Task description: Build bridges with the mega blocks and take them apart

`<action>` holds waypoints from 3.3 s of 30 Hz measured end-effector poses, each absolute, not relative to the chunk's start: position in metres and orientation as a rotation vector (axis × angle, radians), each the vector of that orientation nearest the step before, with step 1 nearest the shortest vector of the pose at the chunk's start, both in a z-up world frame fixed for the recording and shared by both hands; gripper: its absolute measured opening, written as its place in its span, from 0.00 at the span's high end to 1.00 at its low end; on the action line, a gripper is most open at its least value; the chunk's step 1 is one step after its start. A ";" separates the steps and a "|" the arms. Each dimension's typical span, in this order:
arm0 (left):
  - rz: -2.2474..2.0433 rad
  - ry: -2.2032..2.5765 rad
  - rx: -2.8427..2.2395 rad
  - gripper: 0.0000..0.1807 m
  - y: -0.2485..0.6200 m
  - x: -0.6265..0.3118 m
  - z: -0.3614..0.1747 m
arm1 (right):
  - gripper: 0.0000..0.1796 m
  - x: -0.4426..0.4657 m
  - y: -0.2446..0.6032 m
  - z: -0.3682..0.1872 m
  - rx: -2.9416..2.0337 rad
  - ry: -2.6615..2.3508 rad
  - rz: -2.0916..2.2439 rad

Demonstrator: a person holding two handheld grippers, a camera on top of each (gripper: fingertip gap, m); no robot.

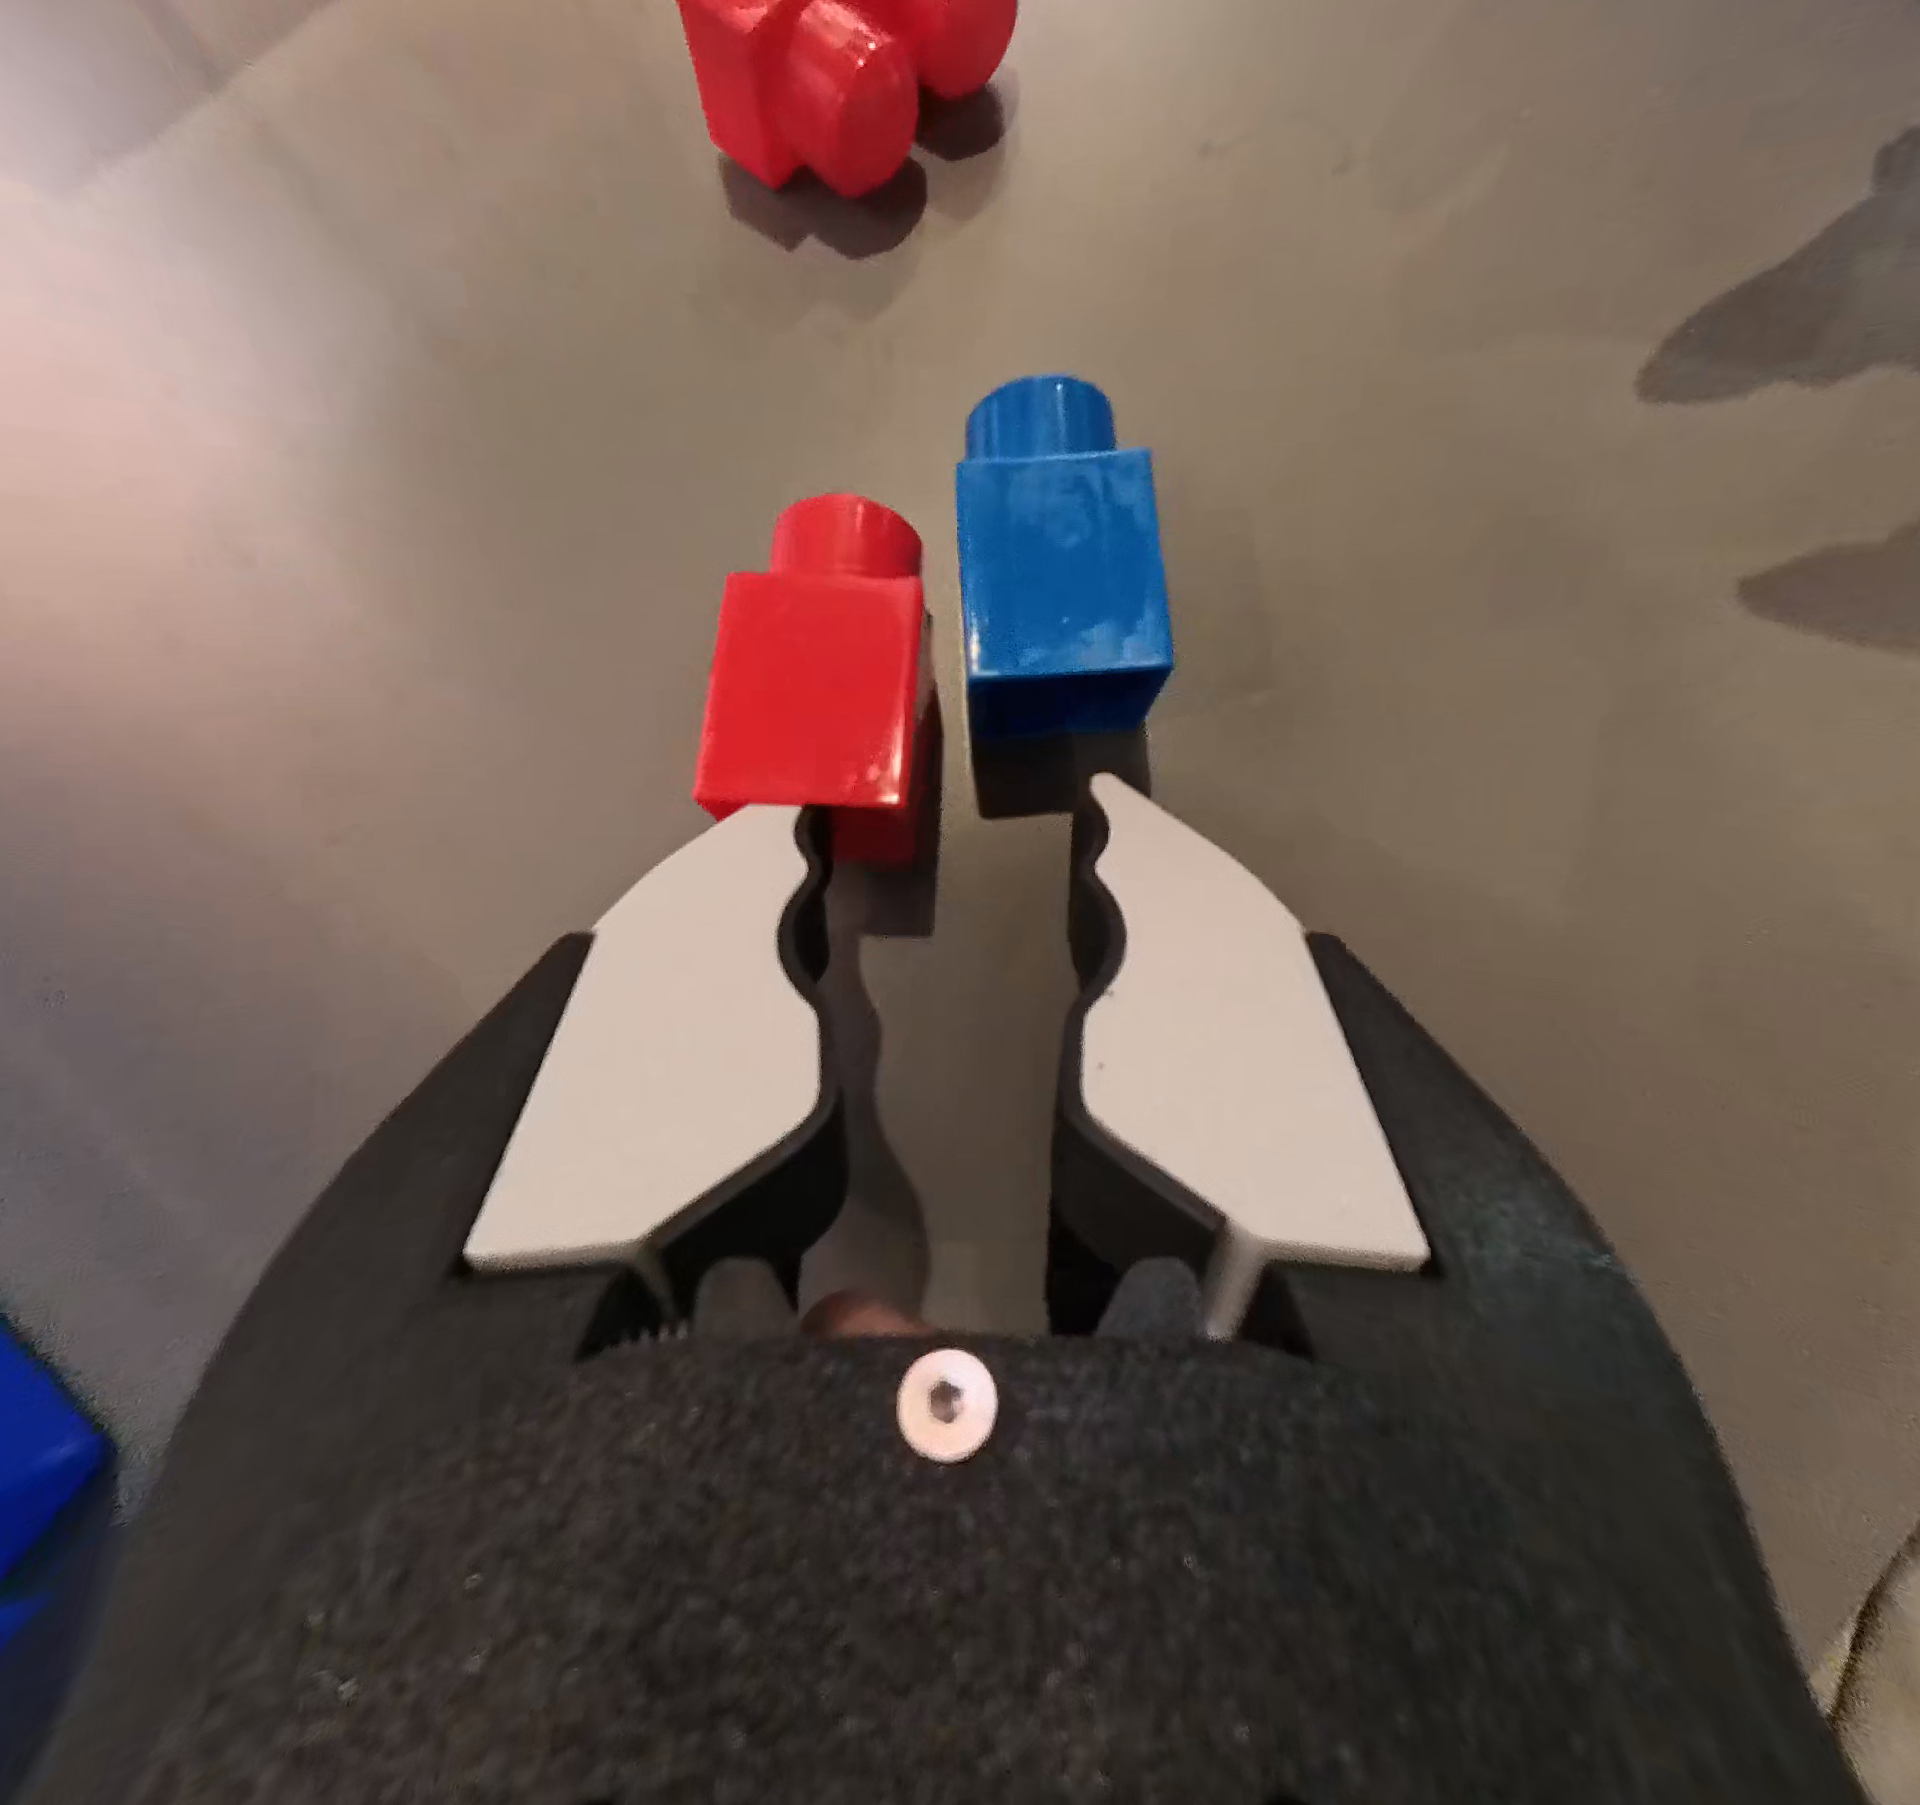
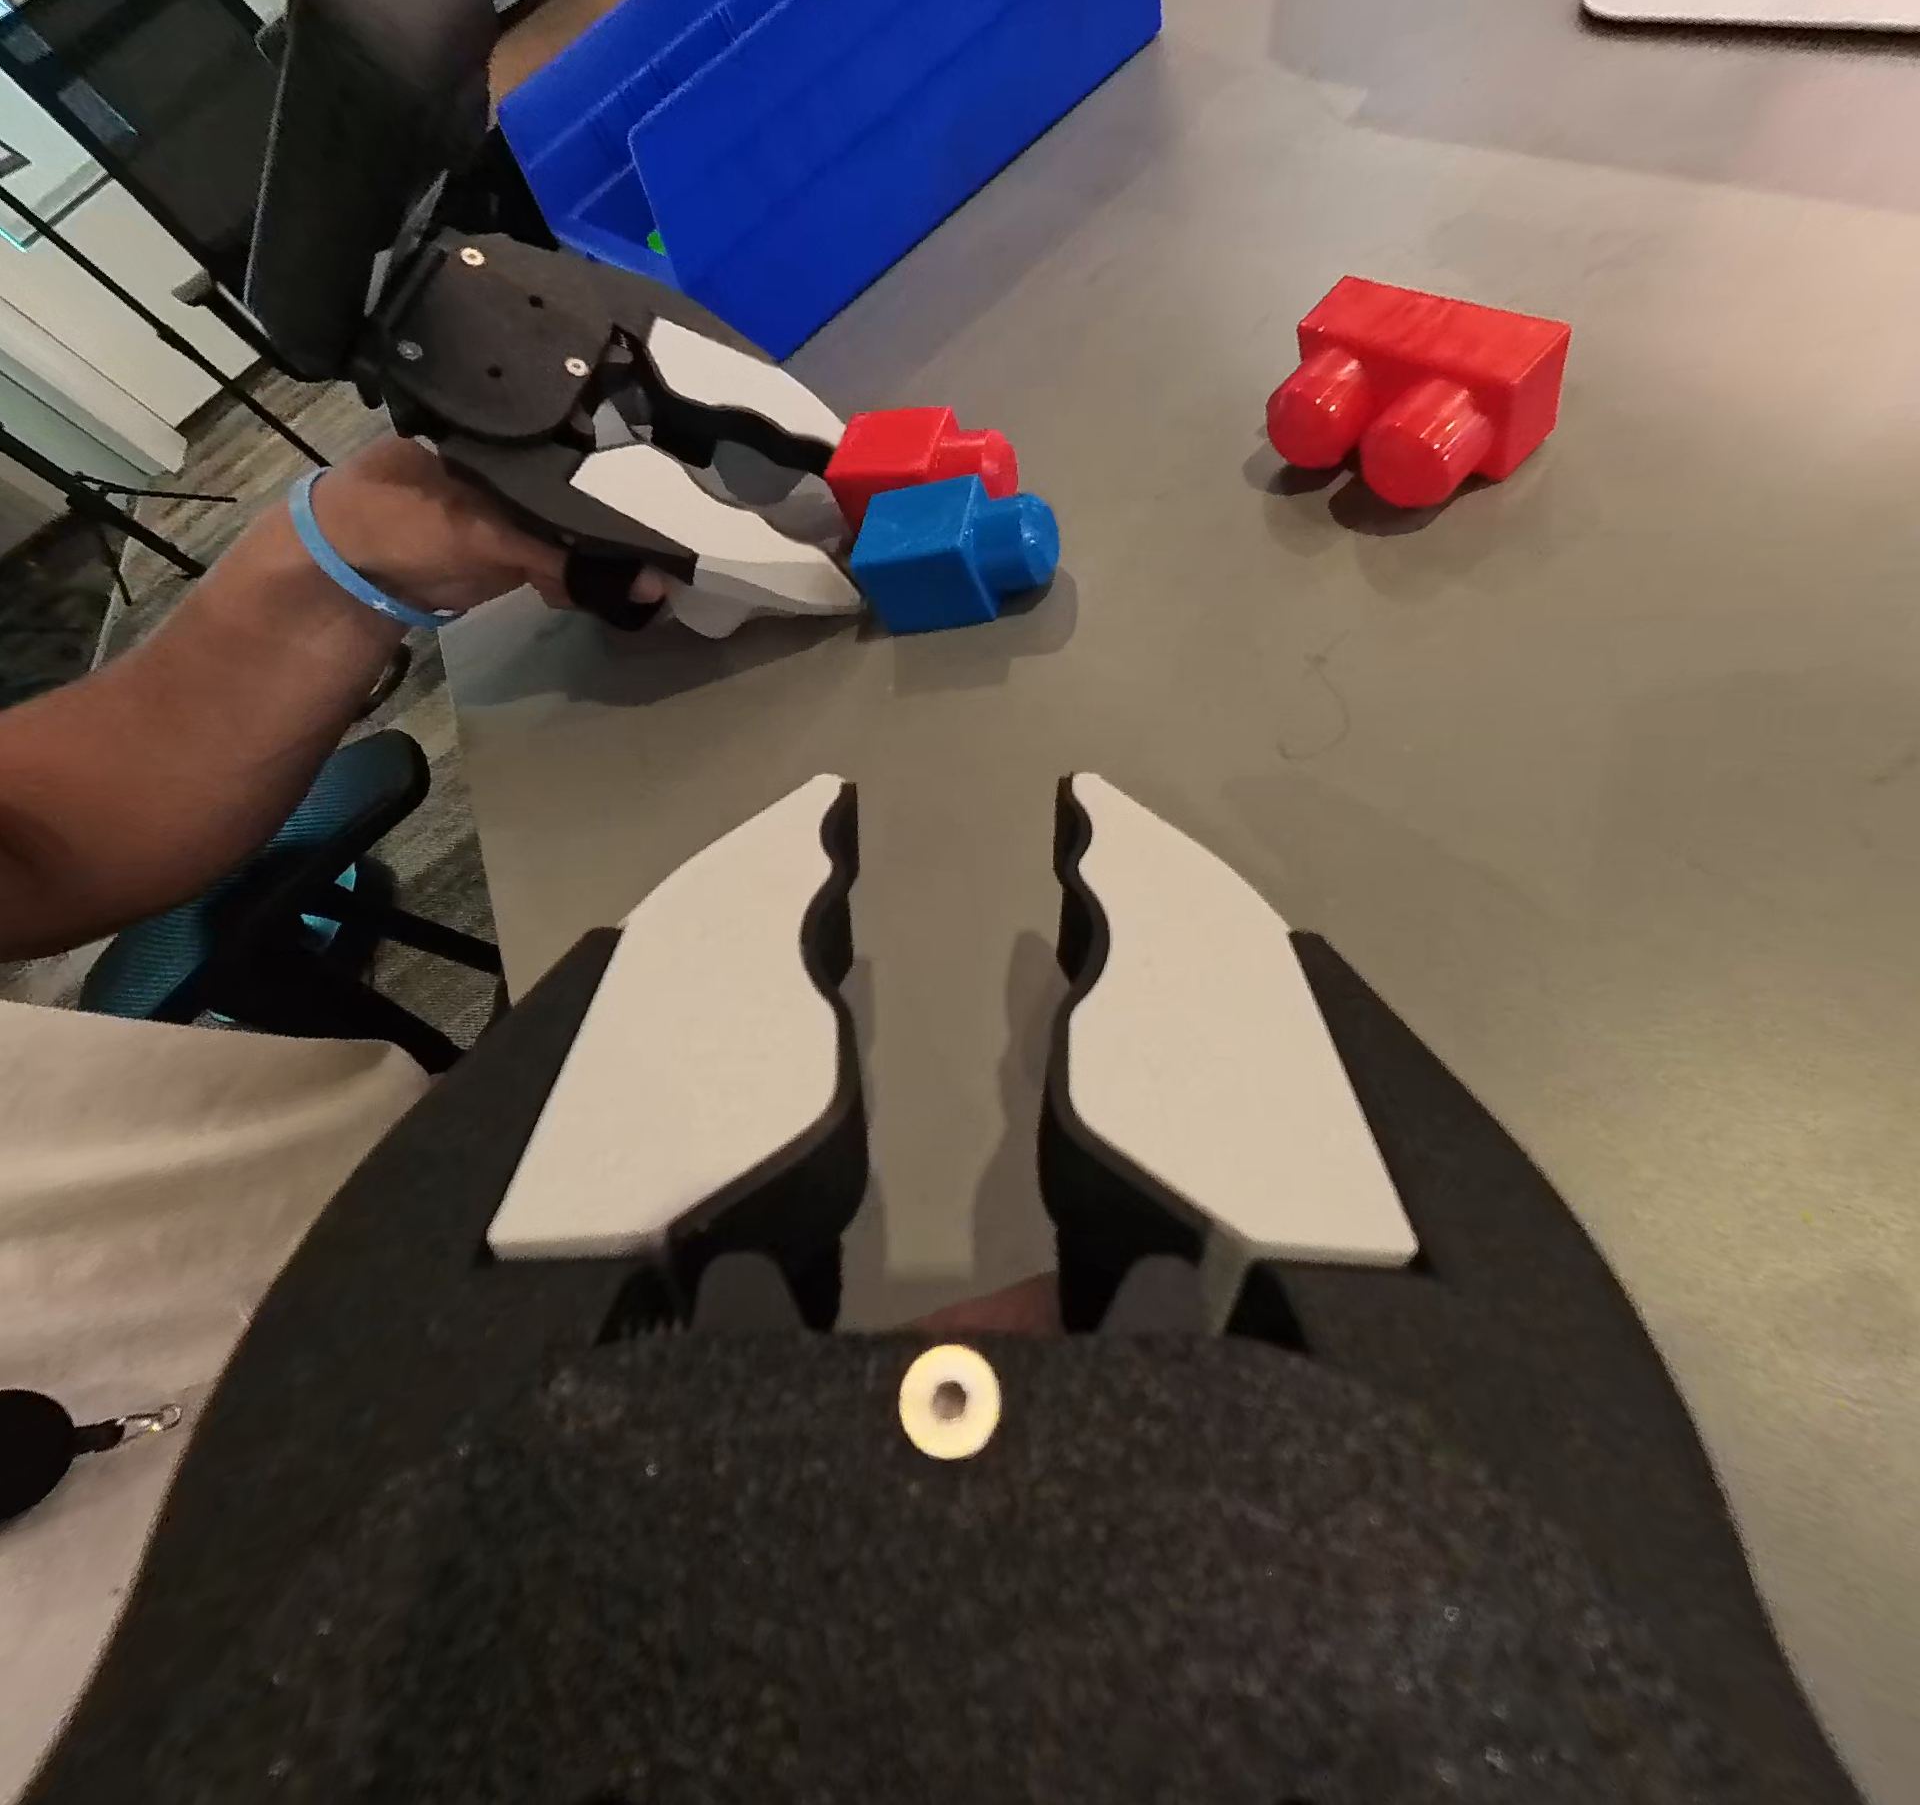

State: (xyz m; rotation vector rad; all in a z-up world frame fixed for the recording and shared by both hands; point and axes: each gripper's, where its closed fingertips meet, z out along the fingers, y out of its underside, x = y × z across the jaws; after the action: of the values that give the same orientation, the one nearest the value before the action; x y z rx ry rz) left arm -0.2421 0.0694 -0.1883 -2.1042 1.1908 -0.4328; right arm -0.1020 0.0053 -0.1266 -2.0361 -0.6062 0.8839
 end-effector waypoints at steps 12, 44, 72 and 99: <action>-0.457 1.250 -2.086 0.73 0.068 -0.228 -0.191 | 0.80 -0.110 0.003 -0.133 -2.057 -0.645 0.888; -0.496 1.138 -2.107 0.39 0.080 -0.220 -0.168 | 0.81 -0.108 -0.002 -0.131 -2.064 -0.666 0.874; -0.387 1.172 -2.184 0.42 0.085 -0.200 -0.194 | 0.81 -0.107 -0.004 -0.130 -2.067 -0.664 0.881; -0.449 1.363 -2.118 0.54 0.078 -0.204 -0.193 | 0.81 -0.107 -0.006 -0.129 -2.068 -0.674 0.883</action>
State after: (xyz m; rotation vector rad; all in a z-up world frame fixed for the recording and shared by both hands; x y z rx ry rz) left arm -0.2043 0.0783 -0.1935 -2.1180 1.3631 -0.4485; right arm -0.1066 -0.0063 -0.1295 -2.0681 -0.6740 0.8832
